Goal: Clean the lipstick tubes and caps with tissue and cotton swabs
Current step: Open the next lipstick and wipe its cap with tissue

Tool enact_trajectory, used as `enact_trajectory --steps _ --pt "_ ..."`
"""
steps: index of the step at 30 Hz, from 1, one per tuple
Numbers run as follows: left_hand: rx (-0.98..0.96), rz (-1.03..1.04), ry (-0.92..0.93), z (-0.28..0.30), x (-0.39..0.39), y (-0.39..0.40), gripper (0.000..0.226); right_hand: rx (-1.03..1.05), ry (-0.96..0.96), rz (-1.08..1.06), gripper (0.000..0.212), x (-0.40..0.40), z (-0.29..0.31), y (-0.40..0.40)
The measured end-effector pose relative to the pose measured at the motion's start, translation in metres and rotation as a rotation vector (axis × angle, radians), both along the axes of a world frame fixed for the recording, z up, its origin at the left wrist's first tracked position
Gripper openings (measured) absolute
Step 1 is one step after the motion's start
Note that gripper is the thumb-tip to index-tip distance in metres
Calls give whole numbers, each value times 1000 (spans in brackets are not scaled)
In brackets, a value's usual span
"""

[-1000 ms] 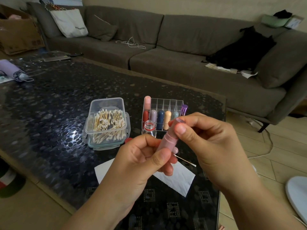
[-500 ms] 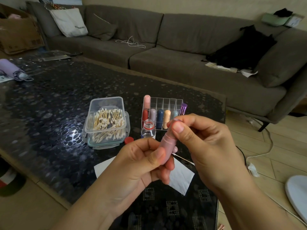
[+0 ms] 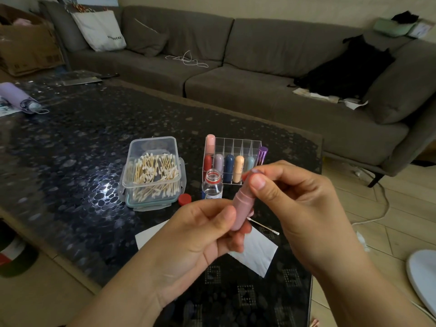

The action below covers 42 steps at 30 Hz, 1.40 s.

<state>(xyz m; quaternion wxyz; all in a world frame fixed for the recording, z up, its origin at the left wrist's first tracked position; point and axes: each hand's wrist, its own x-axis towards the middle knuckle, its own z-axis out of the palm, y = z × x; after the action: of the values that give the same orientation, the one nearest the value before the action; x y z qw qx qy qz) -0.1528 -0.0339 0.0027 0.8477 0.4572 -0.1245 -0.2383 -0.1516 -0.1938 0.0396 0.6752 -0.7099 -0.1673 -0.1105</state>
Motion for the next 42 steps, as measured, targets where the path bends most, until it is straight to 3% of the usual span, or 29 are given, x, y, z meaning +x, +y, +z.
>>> enact_trajectory --steps 7,11,14,17,20,24,26,29,32,36,42 --pt "149 320 -92 -2 -5 -14 22 -70 7 -89 24 -2 0 6" --pt "30 130 33 2 -5 -14 49 23 54 -28 21 -1 3 2" --pt "19 124 69 -1 -5 -13 41 77 71 -3 18 -2 4 2" --pt "34 207 -61 -2 -5 -13 34 10 28 -48 15 0 -1 1" --pt "83 294 -112 -5 -3 -11 46 -10 27 -66 19 2 -2 -1" --pt "75 122 22 -1 -4 -14 67 48 78 -14 14 2 1 0" --pt "51 92 30 0 -4 -12 54 69 84 3 15 1 2 0" --pt "88 164 -102 0 -5 -12 30 10 58 -33 20 2 -1 0" --pt "167 305 -153 -3 -5 -13 25 -16 67 -78 25 4 -4 0" --pt "219 235 -147 -4 -5 -15 39 -28 96 -32 23 5 -3 -2" --pt "230 332 -106 -1 -2 -11 24 -130 220 -6 34 3 -1 0"
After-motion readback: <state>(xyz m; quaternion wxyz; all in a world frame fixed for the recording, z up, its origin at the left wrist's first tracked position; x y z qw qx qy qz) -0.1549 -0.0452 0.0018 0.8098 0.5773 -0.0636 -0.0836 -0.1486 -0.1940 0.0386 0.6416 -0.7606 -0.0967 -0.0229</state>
